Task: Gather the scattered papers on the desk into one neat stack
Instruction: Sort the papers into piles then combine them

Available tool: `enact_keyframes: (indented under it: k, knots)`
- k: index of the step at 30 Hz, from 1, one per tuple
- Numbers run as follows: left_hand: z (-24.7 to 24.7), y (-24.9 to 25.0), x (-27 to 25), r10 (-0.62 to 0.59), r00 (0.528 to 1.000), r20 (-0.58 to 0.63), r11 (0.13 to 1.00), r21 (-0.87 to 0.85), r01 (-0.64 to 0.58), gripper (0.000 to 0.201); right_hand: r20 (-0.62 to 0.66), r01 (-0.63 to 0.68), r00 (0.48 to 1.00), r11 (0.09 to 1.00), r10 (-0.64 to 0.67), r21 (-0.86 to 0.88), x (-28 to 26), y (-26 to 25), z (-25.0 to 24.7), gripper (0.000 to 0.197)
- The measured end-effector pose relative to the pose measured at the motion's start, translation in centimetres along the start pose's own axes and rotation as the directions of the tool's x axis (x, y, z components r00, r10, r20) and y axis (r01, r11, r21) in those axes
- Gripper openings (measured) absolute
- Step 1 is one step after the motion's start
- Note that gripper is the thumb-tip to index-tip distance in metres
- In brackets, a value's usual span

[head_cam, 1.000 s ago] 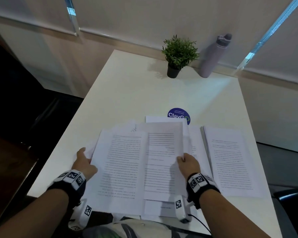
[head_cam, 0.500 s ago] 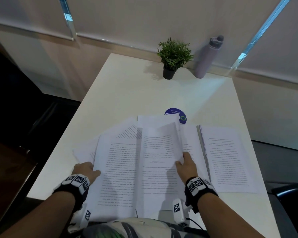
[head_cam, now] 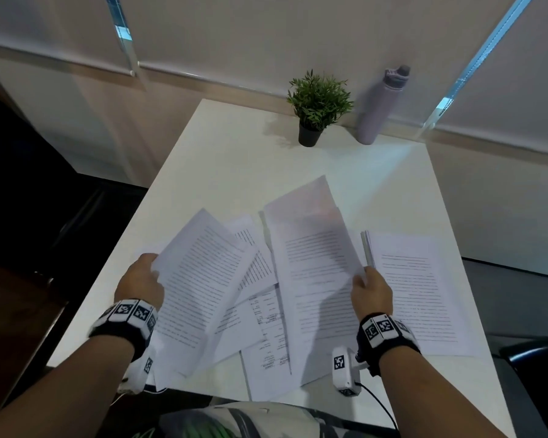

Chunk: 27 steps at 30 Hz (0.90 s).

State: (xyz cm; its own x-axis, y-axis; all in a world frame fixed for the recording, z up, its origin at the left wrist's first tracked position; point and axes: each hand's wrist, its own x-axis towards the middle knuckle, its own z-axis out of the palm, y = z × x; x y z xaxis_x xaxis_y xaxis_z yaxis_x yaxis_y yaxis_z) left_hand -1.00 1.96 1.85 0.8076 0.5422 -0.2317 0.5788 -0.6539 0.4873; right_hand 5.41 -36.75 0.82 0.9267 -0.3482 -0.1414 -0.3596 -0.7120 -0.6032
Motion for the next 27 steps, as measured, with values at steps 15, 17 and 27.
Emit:
enact_keyframes:
  k: [15, 17, 27]
  knots:
    - [4.7, 0.7, 7.1, 0.168, 0.873, 0.458, 0.765, 0.497, -0.408, 0.052, 0.048, -0.016, 0.999, 0.994, 0.022, -0.111, 3.0, -0.5, -3.8, 0.027]
    - [4.5, 0.6, 6.9, 0.177, 0.879, 0.444, 0.764, 0.501, -0.407, 0.049, 0.087, -0.067, 0.993, 0.986, 0.081, -0.153, 2.8, 1.5, -2.1, 0.024]
    - [3.6, 0.9, 6.1, 0.245, 0.881, 0.406, 0.733, 0.518, -0.442, 0.037, 0.271, 0.014, 0.96, 0.95, 0.075, -0.311, 0.7, 3.1, 2.7, 0.04]
